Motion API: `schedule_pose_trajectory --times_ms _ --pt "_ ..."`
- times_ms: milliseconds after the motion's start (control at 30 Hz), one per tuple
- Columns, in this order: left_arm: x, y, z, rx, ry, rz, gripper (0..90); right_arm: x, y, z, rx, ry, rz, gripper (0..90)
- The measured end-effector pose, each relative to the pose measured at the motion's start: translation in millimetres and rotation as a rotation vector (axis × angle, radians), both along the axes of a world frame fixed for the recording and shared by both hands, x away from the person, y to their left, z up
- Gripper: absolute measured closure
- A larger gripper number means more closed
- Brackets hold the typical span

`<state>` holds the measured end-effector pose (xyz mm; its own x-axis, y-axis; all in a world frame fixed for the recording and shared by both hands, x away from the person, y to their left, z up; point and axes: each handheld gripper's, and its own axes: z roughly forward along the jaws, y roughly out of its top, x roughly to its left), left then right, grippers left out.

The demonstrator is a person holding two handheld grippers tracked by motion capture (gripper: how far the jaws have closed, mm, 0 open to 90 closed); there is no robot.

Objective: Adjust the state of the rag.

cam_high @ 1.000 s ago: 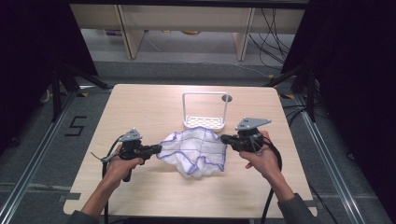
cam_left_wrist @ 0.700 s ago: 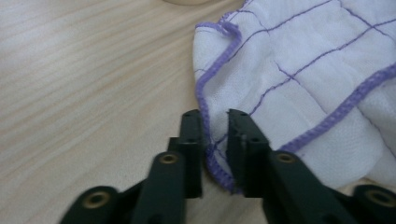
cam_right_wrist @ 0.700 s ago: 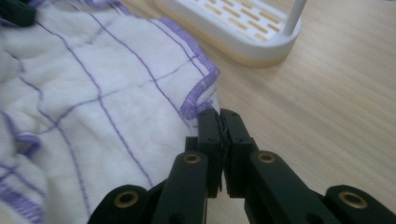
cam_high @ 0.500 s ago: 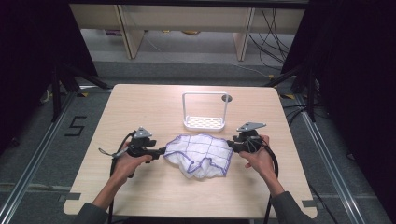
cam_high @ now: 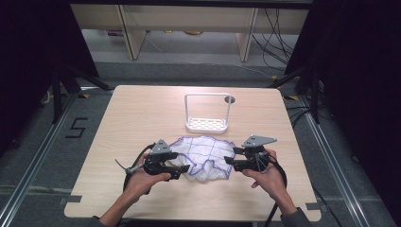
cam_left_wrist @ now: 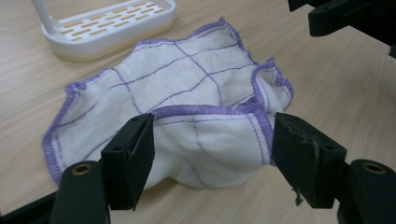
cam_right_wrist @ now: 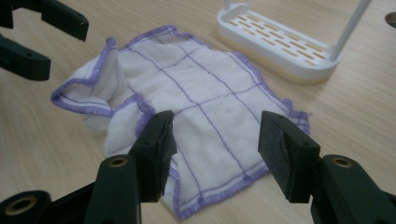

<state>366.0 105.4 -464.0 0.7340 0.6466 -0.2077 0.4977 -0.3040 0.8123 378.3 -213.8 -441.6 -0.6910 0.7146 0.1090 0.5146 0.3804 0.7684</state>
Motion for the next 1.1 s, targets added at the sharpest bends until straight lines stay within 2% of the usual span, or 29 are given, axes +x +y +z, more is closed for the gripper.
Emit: schedule_pose_trajectory --times_ms 33,67,133,167,200,233,267,300,333,367,400,433,467,500,533,567,600,633,667,700,733,767,800,867,933,967,1000,1033,1100 --pt "-1.1 -4.0 -0.8 0.001 -0.008 0.002 29.9 0.3 -2.8 -1.6 0.011 -0.014 -0.011 45.8" --pt "-2.0 -8.4 -1.9 0.005 -0.028 0.009 30.1 0.3 -6.4 -1.7 0.013 -0.003 -0.009 45.7" --pt "-3.8 -16.3 -3.2 0.049 -0.068 0.015 30.6 -0.3 -11.6 -3.6 0.016 0.004 -0.021 45.5" --pt "-3.6 -19.8 -4.4 0.056 -0.068 0.007 31.6 -1.5 -12.3 -4.3 0.022 0.018 -0.029 45.5" --pt "-3.9 -24.9 -6.3 0.039 -0.064 0.020 32.3 -1.5 -13.0 -5.1 0.022 0.021 -0.032 45.4" --pt "-4.4 -27.7 -6.6 0.078 -0.072 0.019 34.4 -1.3 -13.3 -5.6 0.019 0.019 -0.030 45.2" --pt "-3.9 -30.0 -7.7 0.106 -0.090 0.006 39.6 -0.5 -14.2 -5.6 0.007 0.007 -0.029 45.0" --pt "-4.0 -31.0 -8.5 0.129 -0.113 0.006 46.3 -1.1 -13.1 -5.6 0.013 0.016 -0.028 44.9" --pt "-4.6 -31.0 -8.3 0.145 -0.121 0.011 56.7 -0.4 -11.5 -7.3 0.021 -0.006 -0.026 44.9" --pt "-4.9 -30.6 -9.2 0.150 -0.144 0.017 67.3 -1.9 -10.1 -5.7 0.012 0.017 -0.021 44.9" --pt "-5.5 -27.9 -7.4 0.178 -0.153 0.017 73.5 -2.3 -8.4 -6.1 0.019 0.016 -0.017 45.1" --pt "-6.0 -25.5 -7.4 0.169 -0.166 0.023 78.6 -1.7 -7.7 -6.1 0.010 0.007 -0.004 45.5" --pt "-7.0 -21.7 -5.4 0.180 -0.165 0.020 81.1 -4.0 -3.6 -6.0 0.032 0.031 -0.007 46.4" --pt "-9.3 -14.3 -3.8 0.168 -0.176 0.024 83.2 -4.5 -1.6 -5.2 0.024 0.022 0.001 47.0" --pt "-9.3 -14.3 -3.8 0.168 -0.176 0.024 84.9 -4.5 -1.6 -5.2 0.024 0.022 0.001 47.0" --pt "-10.5 -10.7 -3.2 0.165 -0.172 0.021 84.9 -6.2 5.9 -4.5 0.018 0.005 0.039 47.8" --pt "-11.2 -7.5 -3.1 0.147 -0.168 0.019 85.0 -9.0 12.2 -4.9 0.021 0.012 0.053 47.8" --pt "-13.0 -6.0 -2.8 0.124 -0.154 0.039 85.0 -11.3 18.0 -5.0 0.020 0.012 0.068 47.7" --pt "-12.5 -2.4 -2.2 0.128 -0.154 0.025 85.0 -11.8 22.1 -5.1 0.005 -0.007 0.099 47.3" --pt "-13.0 -1.2 -1.9 0.126 -0.153 0.032 85.0 -14.8 27.7 -5.2 0.004 0.003 0.113 47.2" --pt "-12.8 -1.0 -2.4 0.113 -0.156 0.040 85.4 -15.7 31.7 -6.1 0.003 -0.011 0.133 47.1" --pt "-11.8 1.2 -1.8 0.126 -0.154 0.024 85.7 -17.9 35.3 -5.9 0.001 -0.002 0.129 46.9" --pt "-11.7 0.2 -2.6 0.101 -0.148 0.037 86.1 -18.1 38.8 -6.6 -0.006 -0.007 0.132 46.6" --pt "-11.5 0.3 -2.8 0.092 -0.147 0.037 86.4 -15.5 46.1 -10.0 -0.024 -0.011 0.134 46.7" --pt "-11.5 1.7 -2.1 0.095 -0.150 0.029 86.6 -11.5 53.2 -14.3 -0.045 0.000 0.146 55.6" --pt "-11.6 4.1 -1.0 0.112 -0.145 0.016 87.0 -9.4 56.2 -16.7 -0.065 -0.004 0.173 64.9" --pt "-12.5 4.8 -0.7 0.095 -0.146 0.026 87.1 -9.0 58.1 -18.6 -0.085 -0.005 0.181 73.9" --pt "-13.2 8.1 0.7 0.104 -0.147 0.022 87.2 -9.2 58.2 -19.6 -0.091 -0.013 0.189 79.8" --pt "-15.7 13.5 2.9 0.073 -0.150 0.034 87.2 -11.1 53.4 -17.3 -0.083 -0.017 0.212 84.5"
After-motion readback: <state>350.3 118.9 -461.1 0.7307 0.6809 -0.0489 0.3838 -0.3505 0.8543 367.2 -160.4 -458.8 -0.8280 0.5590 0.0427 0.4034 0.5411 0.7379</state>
